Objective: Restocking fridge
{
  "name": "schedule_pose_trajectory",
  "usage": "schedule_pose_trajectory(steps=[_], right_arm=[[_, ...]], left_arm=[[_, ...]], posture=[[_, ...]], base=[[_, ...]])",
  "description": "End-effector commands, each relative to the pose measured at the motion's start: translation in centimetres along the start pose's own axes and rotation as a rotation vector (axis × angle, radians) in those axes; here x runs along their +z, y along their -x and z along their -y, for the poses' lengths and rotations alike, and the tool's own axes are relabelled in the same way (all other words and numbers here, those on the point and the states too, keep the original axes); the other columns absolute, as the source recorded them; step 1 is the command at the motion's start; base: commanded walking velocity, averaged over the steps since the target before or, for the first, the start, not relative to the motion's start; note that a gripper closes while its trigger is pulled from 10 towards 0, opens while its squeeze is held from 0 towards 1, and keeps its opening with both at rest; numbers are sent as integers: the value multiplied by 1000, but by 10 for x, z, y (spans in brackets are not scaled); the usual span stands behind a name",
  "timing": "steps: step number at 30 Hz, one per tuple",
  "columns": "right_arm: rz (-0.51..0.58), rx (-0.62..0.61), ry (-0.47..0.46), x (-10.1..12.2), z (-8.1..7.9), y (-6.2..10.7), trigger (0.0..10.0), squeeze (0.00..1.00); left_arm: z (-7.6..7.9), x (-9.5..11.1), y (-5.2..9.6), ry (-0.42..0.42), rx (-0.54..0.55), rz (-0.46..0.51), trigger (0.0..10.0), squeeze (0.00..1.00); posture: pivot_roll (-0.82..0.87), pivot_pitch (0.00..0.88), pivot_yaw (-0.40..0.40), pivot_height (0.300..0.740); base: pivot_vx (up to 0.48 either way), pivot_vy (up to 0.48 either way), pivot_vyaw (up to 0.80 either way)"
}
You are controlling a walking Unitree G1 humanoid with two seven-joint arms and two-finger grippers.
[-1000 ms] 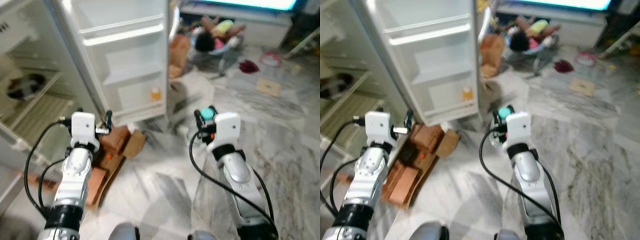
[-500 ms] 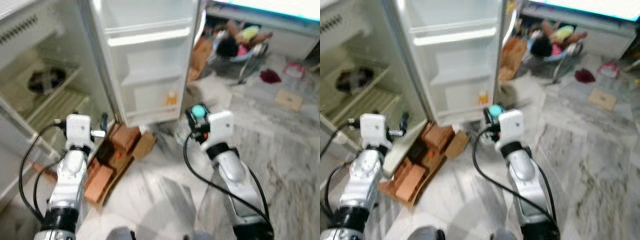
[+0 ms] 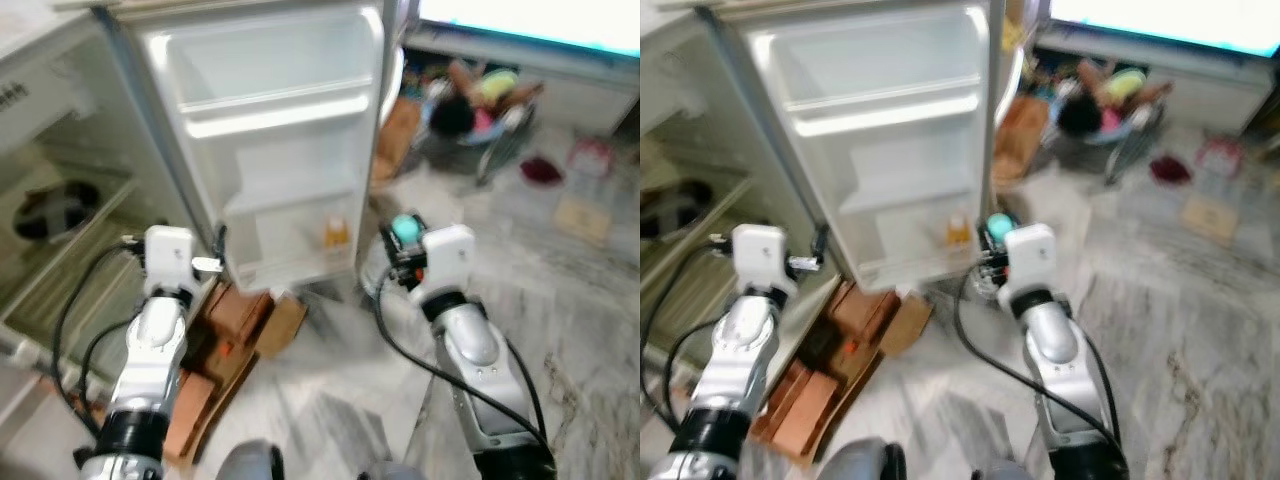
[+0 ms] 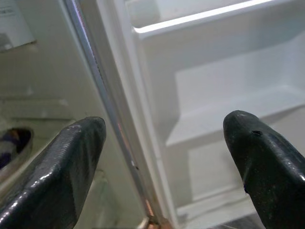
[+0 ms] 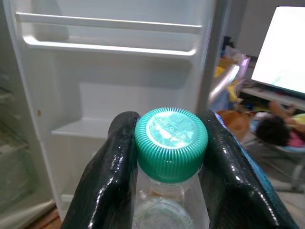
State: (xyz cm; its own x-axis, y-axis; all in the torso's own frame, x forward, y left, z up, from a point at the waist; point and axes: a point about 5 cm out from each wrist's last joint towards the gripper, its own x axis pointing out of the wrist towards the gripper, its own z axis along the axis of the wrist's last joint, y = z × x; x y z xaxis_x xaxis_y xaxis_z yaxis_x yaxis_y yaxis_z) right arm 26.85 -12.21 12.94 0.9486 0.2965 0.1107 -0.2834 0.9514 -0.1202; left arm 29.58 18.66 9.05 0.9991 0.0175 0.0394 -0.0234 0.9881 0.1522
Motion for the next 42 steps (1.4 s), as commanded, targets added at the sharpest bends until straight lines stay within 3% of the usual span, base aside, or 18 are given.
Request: schedule_pose_trajectory(steps=[1, 9, 22, 23, 24, 42], right_arm=[[35, -12, 33, 7, 6, 2, 10000, 0], [42, 3, 45, 9, 4, 1, 10000, 0], [50, -26, 43, 11, 11, 1, 10000, 0], [45, -29, 47, 10, 11, 1, 10000, 0], [43, -31, 49, 10, 11, 1, 10000, 0], [8, -65, 44, 3, 16, 1, 10000, 0]], left_arm=[[5, 3, -3, 2, -4, 5, 10000, 0], [4, 4, -2, -4, 1, 14, 10000, 0], [6, 5, -2, 4, 2, 15, 10000, 0], [10, 4, -1, 79, -40, -12, 10000, 0], [11, 5, 0, 96, -51, -13, 10000, 0], [9, 5, 1, 35, -100, 15, 10000, 0]], posture=[[-45, 78, 25, 740], [-44, 79, 23, 740], [-48, 81, 22, 740], [-47, 81, 21, 740], [-47, 81, 21, 740], [-46, 83, 19, 740]], base=[[244, 412, 494], [254, 399, 695], [0, 0, 0], [0, 0, 0], [0, 0, 0], [0, 0, 0]])
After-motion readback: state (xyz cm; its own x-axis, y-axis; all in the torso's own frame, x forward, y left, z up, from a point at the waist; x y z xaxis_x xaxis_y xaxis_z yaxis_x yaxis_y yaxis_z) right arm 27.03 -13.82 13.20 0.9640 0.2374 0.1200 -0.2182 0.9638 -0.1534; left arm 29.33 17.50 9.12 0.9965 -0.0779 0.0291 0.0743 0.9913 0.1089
